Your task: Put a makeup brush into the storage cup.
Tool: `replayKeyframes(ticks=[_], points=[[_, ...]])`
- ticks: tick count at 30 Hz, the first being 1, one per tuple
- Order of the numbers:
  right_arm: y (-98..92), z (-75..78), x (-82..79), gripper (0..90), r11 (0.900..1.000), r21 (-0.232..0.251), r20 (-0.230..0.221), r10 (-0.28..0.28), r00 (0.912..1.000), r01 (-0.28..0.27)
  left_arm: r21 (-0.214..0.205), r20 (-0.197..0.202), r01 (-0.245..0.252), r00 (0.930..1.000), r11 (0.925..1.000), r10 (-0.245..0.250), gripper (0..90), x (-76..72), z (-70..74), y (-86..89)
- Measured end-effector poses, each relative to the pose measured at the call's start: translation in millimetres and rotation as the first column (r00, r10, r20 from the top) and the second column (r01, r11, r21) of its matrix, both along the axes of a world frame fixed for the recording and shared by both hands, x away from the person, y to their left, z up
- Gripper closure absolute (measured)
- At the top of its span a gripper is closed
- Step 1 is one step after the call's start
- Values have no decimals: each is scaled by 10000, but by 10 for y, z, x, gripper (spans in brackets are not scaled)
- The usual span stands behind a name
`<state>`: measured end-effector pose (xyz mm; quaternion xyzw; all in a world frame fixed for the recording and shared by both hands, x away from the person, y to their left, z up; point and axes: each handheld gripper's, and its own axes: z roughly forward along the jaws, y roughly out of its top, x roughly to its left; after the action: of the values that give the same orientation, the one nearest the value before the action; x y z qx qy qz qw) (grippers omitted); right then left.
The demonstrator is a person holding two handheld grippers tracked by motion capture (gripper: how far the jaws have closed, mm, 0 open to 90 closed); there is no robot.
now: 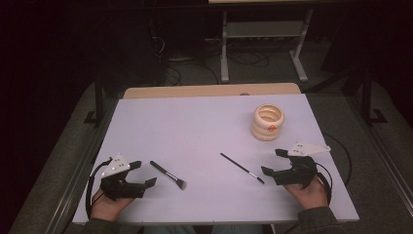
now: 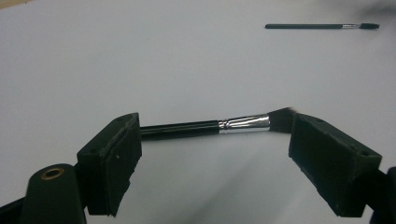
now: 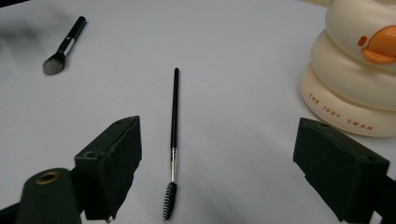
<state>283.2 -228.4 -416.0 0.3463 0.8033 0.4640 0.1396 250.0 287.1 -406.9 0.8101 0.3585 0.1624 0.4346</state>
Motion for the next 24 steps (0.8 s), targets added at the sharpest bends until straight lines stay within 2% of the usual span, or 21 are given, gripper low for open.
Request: replayKeyframes(ticks=[10,11,22,24], points=[[-16,15,-5,143,10000,-17,-102,-29,9999,29,-83,-2,130,9999,9999,-130,168,-13,-2,-2],[-17,34,-14,143,10000,-70,33,-63,10000,63,-67,-15,170,9999,9998,-170,169,-13,0,6],[3,57,-22,143,10000,-1,109,-56,9999,56,-5,43,409,9992,9992,-409,169,-29,17,-24],[14,60,-17,142,10000,-3,49,-14,10000,14,-112,44,460,9989,9989,-459,169,-30,28,-35]])
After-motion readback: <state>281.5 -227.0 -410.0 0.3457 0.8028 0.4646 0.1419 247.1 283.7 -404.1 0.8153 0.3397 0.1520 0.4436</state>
